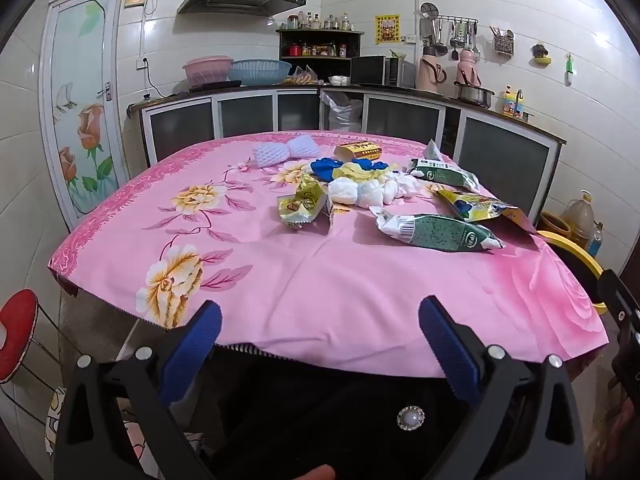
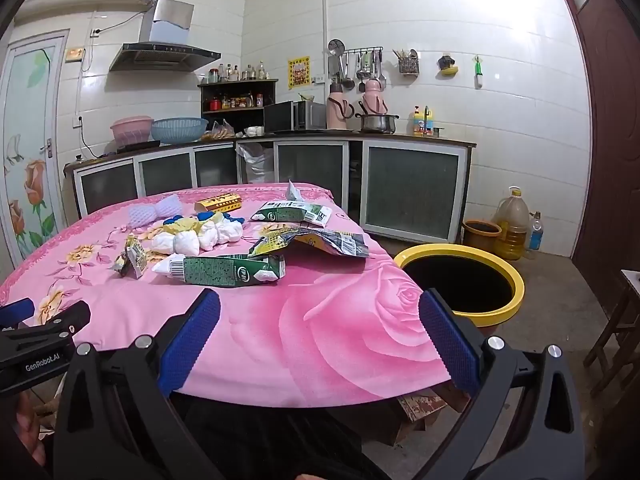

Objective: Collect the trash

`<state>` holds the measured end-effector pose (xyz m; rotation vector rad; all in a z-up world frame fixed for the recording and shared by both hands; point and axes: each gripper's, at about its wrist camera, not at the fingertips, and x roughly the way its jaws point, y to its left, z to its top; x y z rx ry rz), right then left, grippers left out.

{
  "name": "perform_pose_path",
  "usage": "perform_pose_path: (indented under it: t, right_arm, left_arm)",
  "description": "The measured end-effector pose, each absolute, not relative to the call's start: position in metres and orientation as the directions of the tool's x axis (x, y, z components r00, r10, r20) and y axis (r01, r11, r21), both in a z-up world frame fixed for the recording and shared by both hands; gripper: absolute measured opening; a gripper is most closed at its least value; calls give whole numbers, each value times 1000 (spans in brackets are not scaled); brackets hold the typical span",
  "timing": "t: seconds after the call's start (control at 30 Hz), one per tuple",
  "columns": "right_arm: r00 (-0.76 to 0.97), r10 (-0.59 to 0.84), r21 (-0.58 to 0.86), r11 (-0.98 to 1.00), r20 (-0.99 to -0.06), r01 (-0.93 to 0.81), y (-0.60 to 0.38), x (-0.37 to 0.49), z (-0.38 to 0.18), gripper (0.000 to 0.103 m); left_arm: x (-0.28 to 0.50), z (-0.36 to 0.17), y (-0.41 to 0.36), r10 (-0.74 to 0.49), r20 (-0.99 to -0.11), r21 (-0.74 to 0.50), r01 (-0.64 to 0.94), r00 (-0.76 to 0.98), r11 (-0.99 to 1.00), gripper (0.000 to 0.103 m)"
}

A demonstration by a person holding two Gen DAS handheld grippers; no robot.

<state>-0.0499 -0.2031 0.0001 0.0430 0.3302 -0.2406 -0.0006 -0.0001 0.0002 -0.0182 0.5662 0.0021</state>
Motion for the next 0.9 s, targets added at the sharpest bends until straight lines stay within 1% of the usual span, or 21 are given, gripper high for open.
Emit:
perform_pose_path:
  t: [0.4, 0.53, 0.9]
  right_arm:
    - [918, -230, -3, 970, -322, 242, -203, -50, 1, 96]
    - [918, -231, -3, 970, -322, 243, -204, -50, 1, 96]
    - [919, -230, 1, 970, -321, 243, -204, -50, 1, 96]
  left_arm:
    - [-4, 1, 0, -5, -542, -17, -6, 840, 1000, 95]
    - [3, -2, 2, 11, -556, -10, -21, 831, 1000, 95]
    - [4, -2, -3, 4, -573, -13, -14, 820, 1000, 95]
